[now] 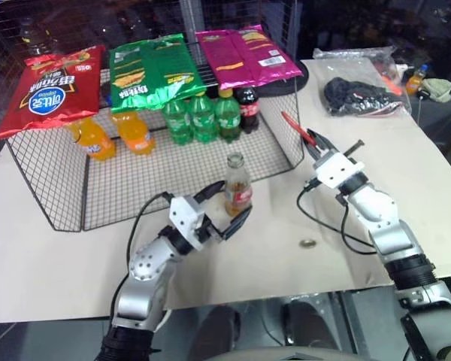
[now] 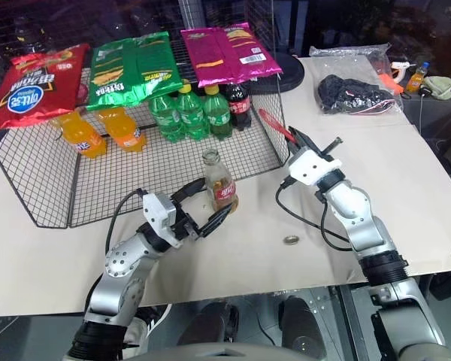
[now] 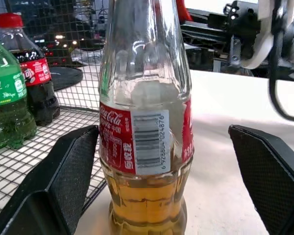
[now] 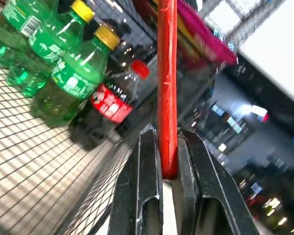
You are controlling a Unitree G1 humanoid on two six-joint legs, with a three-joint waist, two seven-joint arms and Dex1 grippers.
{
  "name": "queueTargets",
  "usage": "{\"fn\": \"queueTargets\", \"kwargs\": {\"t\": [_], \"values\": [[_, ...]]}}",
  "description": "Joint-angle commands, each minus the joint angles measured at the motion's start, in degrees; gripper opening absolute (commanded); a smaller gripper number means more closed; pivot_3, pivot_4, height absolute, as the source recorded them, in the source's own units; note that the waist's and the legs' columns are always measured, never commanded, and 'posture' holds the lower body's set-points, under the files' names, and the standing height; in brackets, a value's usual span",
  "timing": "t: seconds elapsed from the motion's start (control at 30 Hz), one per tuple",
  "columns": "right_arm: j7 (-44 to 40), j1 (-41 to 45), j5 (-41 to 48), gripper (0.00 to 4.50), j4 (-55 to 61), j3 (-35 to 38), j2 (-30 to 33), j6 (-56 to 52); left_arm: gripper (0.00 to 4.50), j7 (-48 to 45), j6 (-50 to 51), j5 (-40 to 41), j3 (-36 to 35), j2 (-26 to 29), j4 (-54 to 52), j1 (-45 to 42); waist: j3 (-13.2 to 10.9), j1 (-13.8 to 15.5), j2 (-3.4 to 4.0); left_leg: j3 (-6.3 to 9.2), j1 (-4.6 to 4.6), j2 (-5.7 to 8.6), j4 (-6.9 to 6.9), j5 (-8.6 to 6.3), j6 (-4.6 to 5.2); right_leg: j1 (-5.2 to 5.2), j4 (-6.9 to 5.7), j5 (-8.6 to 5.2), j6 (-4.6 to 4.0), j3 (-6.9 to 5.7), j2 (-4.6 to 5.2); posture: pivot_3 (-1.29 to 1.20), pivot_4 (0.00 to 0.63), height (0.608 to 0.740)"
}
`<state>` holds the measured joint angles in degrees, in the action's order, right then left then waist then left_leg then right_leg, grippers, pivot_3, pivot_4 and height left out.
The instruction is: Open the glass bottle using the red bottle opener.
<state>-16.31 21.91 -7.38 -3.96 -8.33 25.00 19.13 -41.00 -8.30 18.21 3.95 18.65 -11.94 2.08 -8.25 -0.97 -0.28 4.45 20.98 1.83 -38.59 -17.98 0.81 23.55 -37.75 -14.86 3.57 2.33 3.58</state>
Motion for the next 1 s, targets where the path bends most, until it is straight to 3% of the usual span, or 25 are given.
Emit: {"fn": "queueTargets", "kwargs": {"t": [0.03,0.17,0.27,0.4,0.6,0.77,1.0], "values": [[-8.4,-5.7,10.0,0.00,10.3,1.0,1.4,-9.4,4.39,-0.6,-1.4,0.3,-1.4,1.6,-3.0,3.3,0.0,0.1,0.00,0.01,-0.02,-0.02,0.05,0.00,0.00,-0.02,0.05,0.00,0.00,-0.01,0.00,0.00,0.150,0.740],[-18.6,-15.4,20.0,0.00,22.3,-0.3,6.5,-23.2,4.39,-0.8,-1.4,1.1,-3.2,3.3,-4.7,7.6,0.0,0.2,0.01,0.02,0.02,-0.02,0.15,-0.02,0.03,0.00,0.15,0.00,0.00,-0.01,0.07,0.00,0.150,0.740],[-21.0,-19.2,22.7,0.00,27.8,-0.2,9.9,-31.8,4.39,-0.3,-1.3,1.3,-4.4,3.9,-6.2,10.4,0.0,0.1,0.02,0.02,0.01,-0.03,0.17,-0.09,0.16,-0.03,0.24,0.00,0.00,-0.01,0.17,0.00,0.150,0.740],[-20.4,-20.3,23.9,1.47,29.9,1.8,10.9,-38.7,4.50,0.1,-1.2,1.1,-5.5,4.4,-8.0,14.0,0.0,0.1,0.00,0.01,-0.16,-0.05,0.14,-0.17,0.30,-0.12,0.11,0.00,0.00,-0.03,0.15,0.00,0.150,0.740],[-20.1,-23.2,25.3,4.44,30.5,7.0,11.5,-41.7,4.50,1.7,1.1,2.4,-8.6,5.2,-10.5,19.8,-0.1,0.4,-0.05,0.04,-0.12,-0.04,0.15,-0.17,0.29,-0.13,0.14,0.00,0.00,-0.08,0.07,0.00,0.150,0.740],[-22.7,-26.6,29.6,4.49,27.0,13.4,10.7,-39.5,4.50,4.1,4.0,1.6,-11.8,6.5,-10.4,22.6,-0.1,0.4,-0.17,0.04,-0.11,-0.03,0.15,-0.17,0.30,-0.14,0.18,0.00,0.01,-0.08,0.07,0.00,0.150,0.740],[-35.6,-30.5,35.1,4.49,14.6,23.3,10.7,-24.8,4.50,6.5,4.4,-0.4,-15.5,7.4,-10.5,25.4,-0.2,0.3,-0.23,0.03,-0.18,-0.03,0.15,-0.18,0.32,-0.22,0.20,0.00,0.01,-0.10,0.06,0.00,0.150,0.740]]}}
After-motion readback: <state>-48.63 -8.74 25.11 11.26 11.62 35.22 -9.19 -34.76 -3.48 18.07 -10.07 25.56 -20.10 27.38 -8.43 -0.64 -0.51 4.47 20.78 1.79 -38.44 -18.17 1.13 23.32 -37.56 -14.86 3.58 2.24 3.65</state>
